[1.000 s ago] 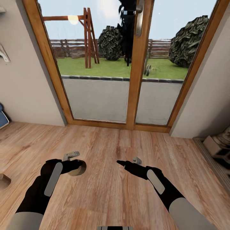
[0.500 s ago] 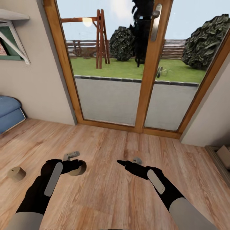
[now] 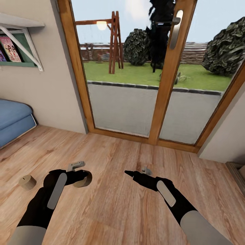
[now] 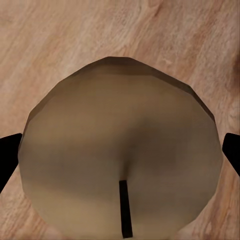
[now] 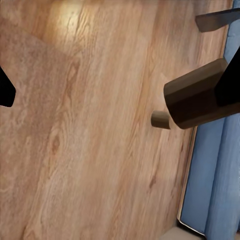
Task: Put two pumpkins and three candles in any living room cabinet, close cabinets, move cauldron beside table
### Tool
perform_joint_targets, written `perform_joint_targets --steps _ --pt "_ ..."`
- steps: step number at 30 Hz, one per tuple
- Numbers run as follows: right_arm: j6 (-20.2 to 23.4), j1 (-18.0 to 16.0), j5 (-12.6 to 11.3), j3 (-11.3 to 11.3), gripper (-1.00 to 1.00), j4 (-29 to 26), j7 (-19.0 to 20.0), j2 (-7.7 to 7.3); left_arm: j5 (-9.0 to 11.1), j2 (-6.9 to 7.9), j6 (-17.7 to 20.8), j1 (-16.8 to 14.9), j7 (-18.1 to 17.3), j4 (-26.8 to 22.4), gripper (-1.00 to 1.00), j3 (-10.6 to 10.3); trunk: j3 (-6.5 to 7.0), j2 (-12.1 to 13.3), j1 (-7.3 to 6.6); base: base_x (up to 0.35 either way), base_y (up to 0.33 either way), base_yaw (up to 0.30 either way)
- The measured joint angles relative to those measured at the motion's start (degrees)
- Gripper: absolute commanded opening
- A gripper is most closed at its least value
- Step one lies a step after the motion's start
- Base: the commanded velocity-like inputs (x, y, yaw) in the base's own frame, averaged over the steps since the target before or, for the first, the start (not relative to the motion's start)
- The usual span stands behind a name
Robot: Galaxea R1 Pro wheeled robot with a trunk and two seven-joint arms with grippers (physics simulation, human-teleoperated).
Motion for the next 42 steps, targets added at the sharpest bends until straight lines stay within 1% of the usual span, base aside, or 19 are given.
perform_joint_targets --steps 17,27,33,42 --pt "0.08 0.00 -0.05 0.12 1.00 -0.01 -0.02 0.15 -0.03 0.00 0.00 0.00 0.03 -0.01 -1.00 0.06 3.05 6.82 -3.73 0.000 0.000 0.000" --pt "0.05 0.00 0.03 0.13 1.00 0.00 -0.06 0.10 0.07 0.00 0.01 0.01 0.03 0.02 -1.00 -0.03 3.06 6.83 -3.74 0.000 0.000 0.000" --pt "0.20 0.00 0.69 -0.06 1.00 0.07 -0.05 0.04 0.07 0.00 0.01 0.00 0.03 -0.01 -1.00 -0.07 3.06 6.83 -3.74 0.000 0.000 0.000" --pt "0.38 -0.01 0.72 -0.12 1.00 0.09 -0.29 0.08 0.01 0.00 0.01 0.00 0.03 -0.03 -1.00 0.00 3.06 6.83 -3.74 0.000 0.008 0.000"
